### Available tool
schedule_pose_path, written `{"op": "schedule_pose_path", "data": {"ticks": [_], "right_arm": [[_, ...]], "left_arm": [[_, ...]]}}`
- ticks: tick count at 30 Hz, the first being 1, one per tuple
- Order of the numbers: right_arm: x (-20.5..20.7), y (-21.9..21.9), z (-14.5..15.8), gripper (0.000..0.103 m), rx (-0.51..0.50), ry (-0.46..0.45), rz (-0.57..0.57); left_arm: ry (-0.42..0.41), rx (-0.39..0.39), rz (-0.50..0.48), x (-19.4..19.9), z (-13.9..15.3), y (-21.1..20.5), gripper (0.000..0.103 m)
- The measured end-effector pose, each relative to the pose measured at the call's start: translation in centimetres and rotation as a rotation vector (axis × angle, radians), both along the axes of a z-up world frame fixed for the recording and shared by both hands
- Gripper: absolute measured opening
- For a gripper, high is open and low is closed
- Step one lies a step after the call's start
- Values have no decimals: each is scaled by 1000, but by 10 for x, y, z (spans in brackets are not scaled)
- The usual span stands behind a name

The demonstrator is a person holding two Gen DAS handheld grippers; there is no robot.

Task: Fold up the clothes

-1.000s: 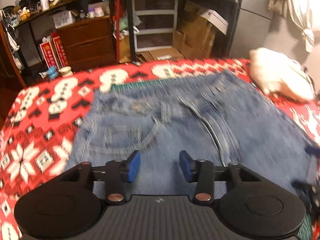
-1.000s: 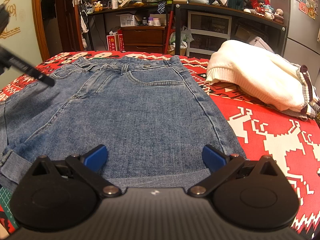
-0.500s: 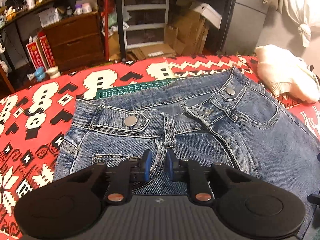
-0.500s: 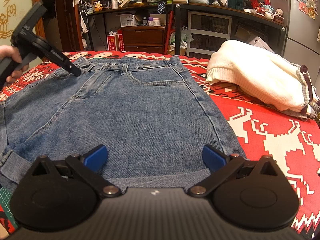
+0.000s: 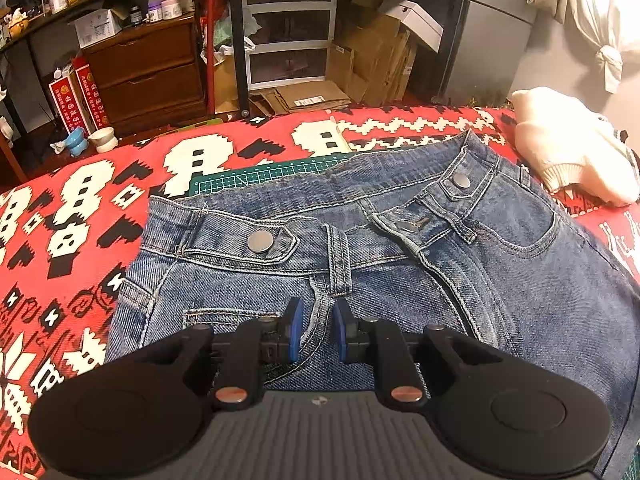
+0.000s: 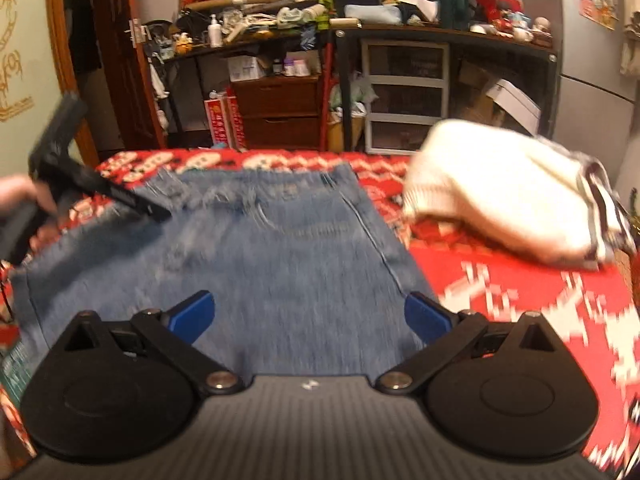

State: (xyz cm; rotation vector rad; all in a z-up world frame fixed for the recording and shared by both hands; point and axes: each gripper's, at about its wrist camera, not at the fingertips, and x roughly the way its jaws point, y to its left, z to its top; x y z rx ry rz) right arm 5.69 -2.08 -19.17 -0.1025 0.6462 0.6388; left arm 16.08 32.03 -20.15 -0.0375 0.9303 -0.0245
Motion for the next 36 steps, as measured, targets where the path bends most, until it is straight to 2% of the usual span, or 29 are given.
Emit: {"op": "schedule_pose_path", "data": {"ticks": [3, 4, 5, 7, 9, 11, 16, 21, 25, 27, 36], "right_arm": [[20, 20, 19, 79, 18, -8, 38], [28, 31, 24, 65, 16, -11, 57], [36, 40, 23, 45, 6, -4, 72], [53, 58, 16, 23, -20, 24, 101], [69, 75, 9, 19, -46, 51, 129], [86, 92, 2, 8, -72, 79, 158], [128, 136, -16, 6, -137, 148, 229], [123, 153, -39, 2, -235, 92, 267], [132, 154, -39, 4, -239, 98, 189], [130, 154, -30, 6, -180, 107, 193], [88, 182, -30, 6, -171, 116, 375]], "left_arm": [[0, 2, 6, 0, 0, -1, 17], [0, 4, 8, 1, 0, -1, 17], [0, 6, 10, 1, 0, -2, 17], [0, 2, 13, 1, 0, -1, 17], [2, -5, 16, 1, 0, 0, 17], [5, -8, 14, 2, 0, 0, 17], [8, -13, 9, 3, 1, 2, 17], [2, -20, 7, 2, 1, 3, 17], [2, -24, 9, 2, 1, 3, 17], [3, -28, 11, 2, 1, 4, 17], [-19, -114, 6, -13, 10, 5, 16]]}}
